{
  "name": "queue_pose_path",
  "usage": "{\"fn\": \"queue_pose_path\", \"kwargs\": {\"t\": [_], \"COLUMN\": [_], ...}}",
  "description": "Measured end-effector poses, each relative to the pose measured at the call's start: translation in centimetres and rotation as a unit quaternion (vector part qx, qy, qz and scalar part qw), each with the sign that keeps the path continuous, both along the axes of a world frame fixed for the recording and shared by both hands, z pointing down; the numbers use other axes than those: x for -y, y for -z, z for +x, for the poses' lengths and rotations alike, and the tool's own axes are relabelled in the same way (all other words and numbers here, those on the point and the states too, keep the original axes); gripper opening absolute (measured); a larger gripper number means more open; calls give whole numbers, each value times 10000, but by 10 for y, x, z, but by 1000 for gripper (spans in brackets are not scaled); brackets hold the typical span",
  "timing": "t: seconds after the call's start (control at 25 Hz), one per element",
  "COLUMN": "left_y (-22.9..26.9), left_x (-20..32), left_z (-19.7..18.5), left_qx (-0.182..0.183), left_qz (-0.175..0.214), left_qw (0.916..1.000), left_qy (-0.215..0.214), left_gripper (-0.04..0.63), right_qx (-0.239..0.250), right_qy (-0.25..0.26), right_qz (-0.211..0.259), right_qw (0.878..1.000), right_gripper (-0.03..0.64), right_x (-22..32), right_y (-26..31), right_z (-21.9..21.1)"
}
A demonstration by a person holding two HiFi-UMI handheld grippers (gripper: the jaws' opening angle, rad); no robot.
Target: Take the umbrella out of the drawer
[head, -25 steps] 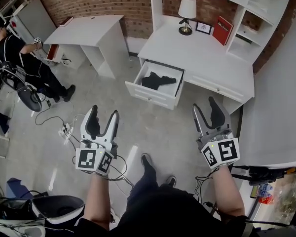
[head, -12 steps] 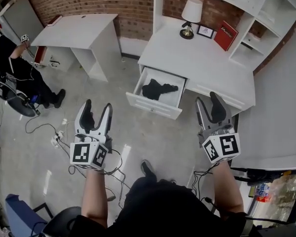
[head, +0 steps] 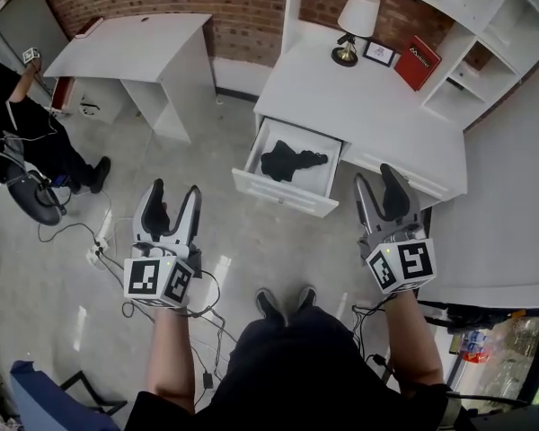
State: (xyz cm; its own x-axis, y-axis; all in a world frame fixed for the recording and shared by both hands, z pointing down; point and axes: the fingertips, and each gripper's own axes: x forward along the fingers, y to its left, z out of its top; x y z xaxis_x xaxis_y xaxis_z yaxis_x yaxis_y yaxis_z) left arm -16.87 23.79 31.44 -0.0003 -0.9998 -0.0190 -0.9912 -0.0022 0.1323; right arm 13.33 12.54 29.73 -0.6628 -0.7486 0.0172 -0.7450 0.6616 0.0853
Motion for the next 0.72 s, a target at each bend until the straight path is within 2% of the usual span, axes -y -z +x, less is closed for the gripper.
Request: {"fn": "queue_pose_path", "kwargs": {"t": [0.16, 0.4, 0.72], "left_y": [-4, 2, 4], "left_x": [9, 31, 98], "left_z": [-2, -13, -29], "left_qx": [-37, 90, 258], "left_qz": [9, 20, -39], "left_qw": [10000, 10000, 9994], "left_qy": [-47, 35, 214], "left_gripper": [285, 285, 284], "right_qx": [0, 126, 170], "right_qy": [-51, 0, 303], "right_qz": [21, 24, -90], "right_qw": [10000, 9999, 9994], "right_gripper": [190, 190, 189], "right_x": [10, 42, 125], "right_y": [-3, -3, -19], "right_z": [-2, -15, -39]}}
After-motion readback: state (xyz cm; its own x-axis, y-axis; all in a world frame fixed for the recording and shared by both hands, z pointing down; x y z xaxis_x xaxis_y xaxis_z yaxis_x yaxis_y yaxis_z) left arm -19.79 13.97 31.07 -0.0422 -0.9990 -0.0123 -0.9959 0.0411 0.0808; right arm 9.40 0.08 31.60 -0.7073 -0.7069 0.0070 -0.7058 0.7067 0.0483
